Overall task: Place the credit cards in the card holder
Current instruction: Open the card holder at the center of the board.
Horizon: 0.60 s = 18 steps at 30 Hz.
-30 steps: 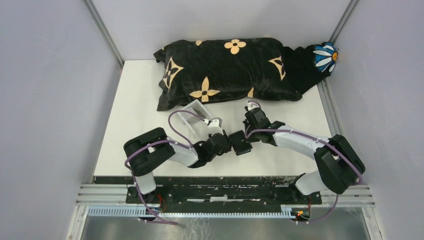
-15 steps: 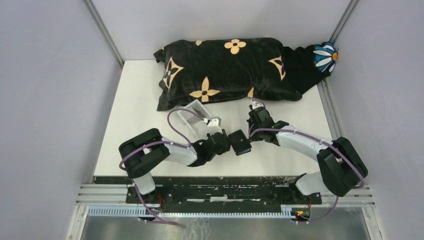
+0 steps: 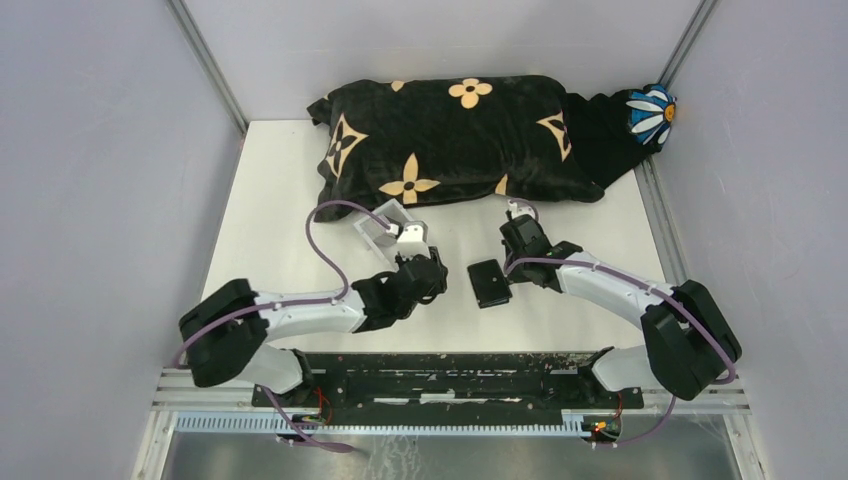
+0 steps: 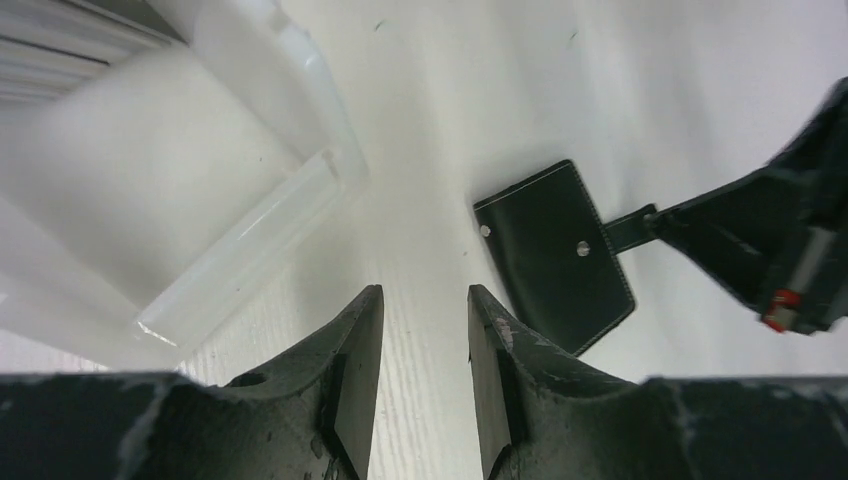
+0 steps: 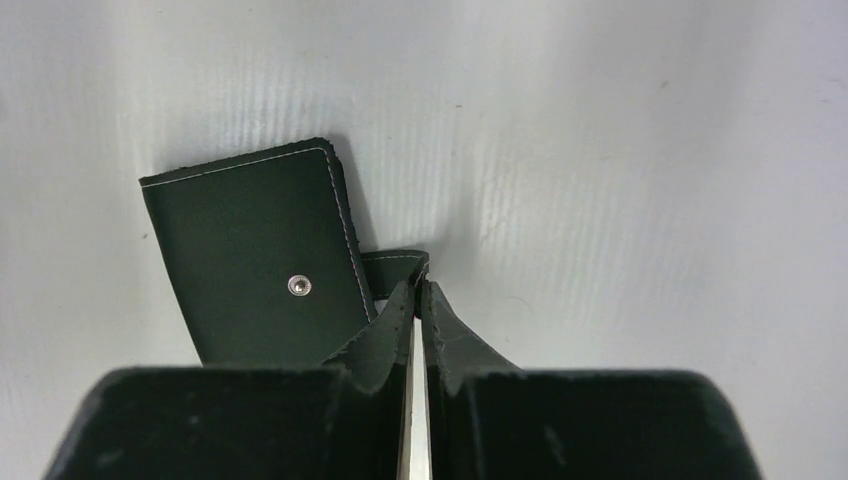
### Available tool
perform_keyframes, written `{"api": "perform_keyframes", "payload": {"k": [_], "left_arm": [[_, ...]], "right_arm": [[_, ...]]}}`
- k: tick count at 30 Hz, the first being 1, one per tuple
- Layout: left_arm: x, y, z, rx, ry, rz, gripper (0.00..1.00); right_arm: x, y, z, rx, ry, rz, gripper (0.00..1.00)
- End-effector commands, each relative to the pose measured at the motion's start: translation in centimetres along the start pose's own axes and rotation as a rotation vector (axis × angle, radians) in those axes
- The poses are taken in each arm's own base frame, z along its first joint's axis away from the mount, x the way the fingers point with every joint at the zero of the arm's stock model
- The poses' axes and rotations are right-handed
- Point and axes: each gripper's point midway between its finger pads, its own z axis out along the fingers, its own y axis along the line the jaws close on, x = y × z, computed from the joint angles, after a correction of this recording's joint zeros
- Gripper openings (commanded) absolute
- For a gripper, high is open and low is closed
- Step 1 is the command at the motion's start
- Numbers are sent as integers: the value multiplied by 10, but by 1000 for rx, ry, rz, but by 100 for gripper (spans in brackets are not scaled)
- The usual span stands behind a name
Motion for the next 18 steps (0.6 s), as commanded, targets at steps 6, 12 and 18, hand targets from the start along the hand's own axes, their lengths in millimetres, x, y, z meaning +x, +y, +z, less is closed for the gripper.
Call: {"api": "perform_keyframes", "payload": {"k": [6,12,18], "left_arm": [[-72,6,-44,-69,-192,0,47],[-97,24,-60,-166,-263,-21,51],[-118,36,-72,-236,-340,-62,58]], "right_arm": [[-35,-15,-12,81,-83,-6,16],[-47,-9,-12,70,-83,-33,27],[-76,-5,-26,68,-134,-59,33]]}}
